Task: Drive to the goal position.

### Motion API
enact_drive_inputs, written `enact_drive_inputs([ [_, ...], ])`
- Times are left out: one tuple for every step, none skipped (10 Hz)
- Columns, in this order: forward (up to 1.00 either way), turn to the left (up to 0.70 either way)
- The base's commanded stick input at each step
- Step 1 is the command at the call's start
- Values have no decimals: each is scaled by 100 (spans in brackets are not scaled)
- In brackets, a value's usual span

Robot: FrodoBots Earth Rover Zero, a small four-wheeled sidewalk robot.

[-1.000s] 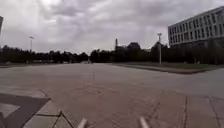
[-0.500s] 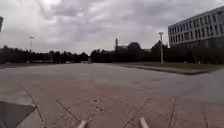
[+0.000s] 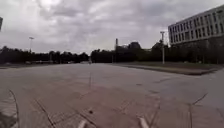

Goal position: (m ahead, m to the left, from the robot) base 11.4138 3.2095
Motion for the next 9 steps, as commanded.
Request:
enact_drive_inputs([
  [70,0],
  [70,0],
  [70,0],
  [70,0],
  [70,0],
  [70,0],
  [70,0],
  [70,0],
  [70,0],
])
